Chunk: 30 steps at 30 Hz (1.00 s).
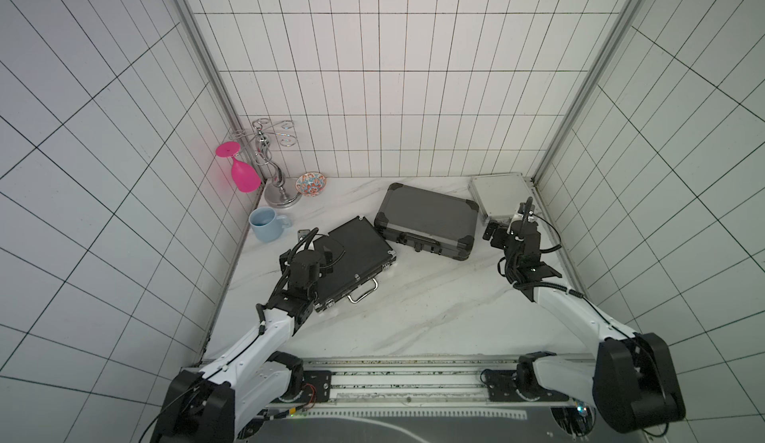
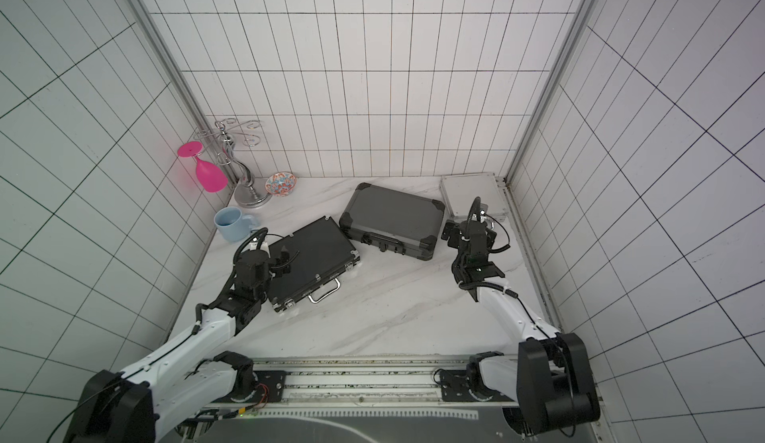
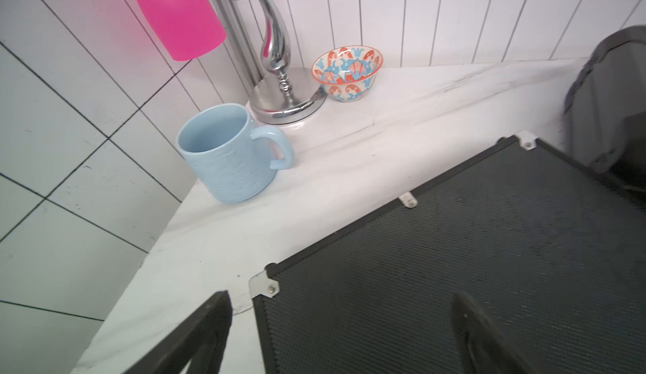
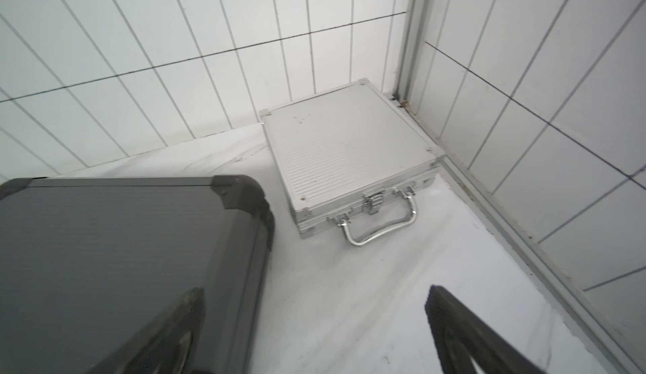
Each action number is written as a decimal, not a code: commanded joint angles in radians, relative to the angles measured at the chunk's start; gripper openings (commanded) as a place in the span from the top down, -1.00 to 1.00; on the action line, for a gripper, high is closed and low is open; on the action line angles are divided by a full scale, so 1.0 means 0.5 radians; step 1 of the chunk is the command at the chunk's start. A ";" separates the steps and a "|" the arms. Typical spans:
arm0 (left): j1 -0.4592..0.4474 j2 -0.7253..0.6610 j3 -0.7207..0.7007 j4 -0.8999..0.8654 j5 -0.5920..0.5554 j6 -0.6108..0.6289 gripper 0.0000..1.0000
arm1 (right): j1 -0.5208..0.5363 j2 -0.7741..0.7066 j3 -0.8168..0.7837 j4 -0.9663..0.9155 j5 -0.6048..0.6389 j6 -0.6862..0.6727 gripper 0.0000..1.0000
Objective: Close the poker set cases
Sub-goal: Reset both arms
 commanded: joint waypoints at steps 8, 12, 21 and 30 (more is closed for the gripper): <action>0.171 0.664 0.002 1.069 0.276 0.160 -0.95 | -0.311 0.237 -0.347 0.696 -0.097 -0.331 -0.99; 0.283 0.808 0.021 1.285 0.653 0.195 -0.95 | -0.414 0.341 -0.499 1.038 -0.177 -0.305 -0.99; 0.378 1.113 -0.141 1.912 0.799 0.192 -0.95 | -0.391 0.610 -0.560 1.573 -0.465 -0.359 -0.95; 0.328 1.122 -0.054 1.742 0.620 0.182 -0.96 | -0.402 0.677 -0.692 1.847 -0.682 -0.446 -0.99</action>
